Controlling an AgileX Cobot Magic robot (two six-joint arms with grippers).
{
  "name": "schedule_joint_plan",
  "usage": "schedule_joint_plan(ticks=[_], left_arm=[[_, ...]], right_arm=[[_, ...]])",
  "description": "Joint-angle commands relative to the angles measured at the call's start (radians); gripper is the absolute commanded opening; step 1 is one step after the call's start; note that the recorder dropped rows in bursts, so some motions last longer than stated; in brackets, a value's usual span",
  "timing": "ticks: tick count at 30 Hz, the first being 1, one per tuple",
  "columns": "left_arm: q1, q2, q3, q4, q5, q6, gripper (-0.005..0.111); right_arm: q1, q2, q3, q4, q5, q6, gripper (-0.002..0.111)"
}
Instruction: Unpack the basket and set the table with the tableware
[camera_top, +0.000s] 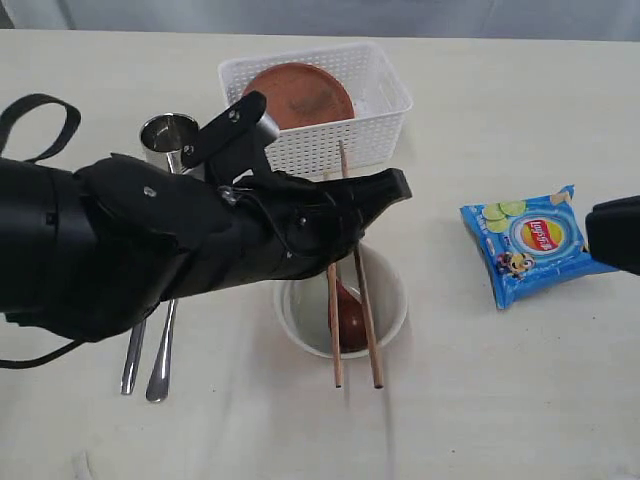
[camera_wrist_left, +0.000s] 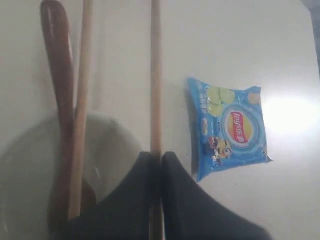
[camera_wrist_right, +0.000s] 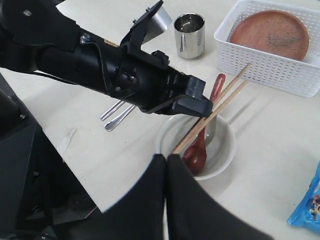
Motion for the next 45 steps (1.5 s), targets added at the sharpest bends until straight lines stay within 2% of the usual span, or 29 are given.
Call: schedule_joint_plan(ticks=[1, 7, 13, 21, 29, 45], left_arm=[[-0.004, 0.05, 0.008, -0.023, -0.009, 0.028, 0.0], [0.007, 0.091, 0.006, 0.037, -0.003, 0.116, 0.0], [0.01, 0.091, 0.006, 0.072, -0.007, 0.113, 0.0], [0.066, 0.097, 0.006, 0.072, 0.041, 0.072, 0.0], [0.066, 0.167, 0.006, 0.074, 0.078, 0.074, 0.0], [0.066, 0.158, -0.056, 0.074, 0.074, 0.074, 0.0]], right_arm=[[-0.001, -0.007, 0.002, -0.002, 0.006, 0.004, 0.0], [-0.001, -0.007, 0.002, 0.0, 0.006, 0.007, 0.0], [-0.001, -0.007, 0.002, 0.0, 0.006, 0.012, 0.0], [-0.001, -0.007, 0.002, 0.0, 0.006, 0.014, 0.0], [-0.001, -0.007, 0.002, 0.0, 0.004, 0.019, 0.0], [-0.001, -0.007, 0.002, 0.0, 0.035, 0.019, 0.0]])
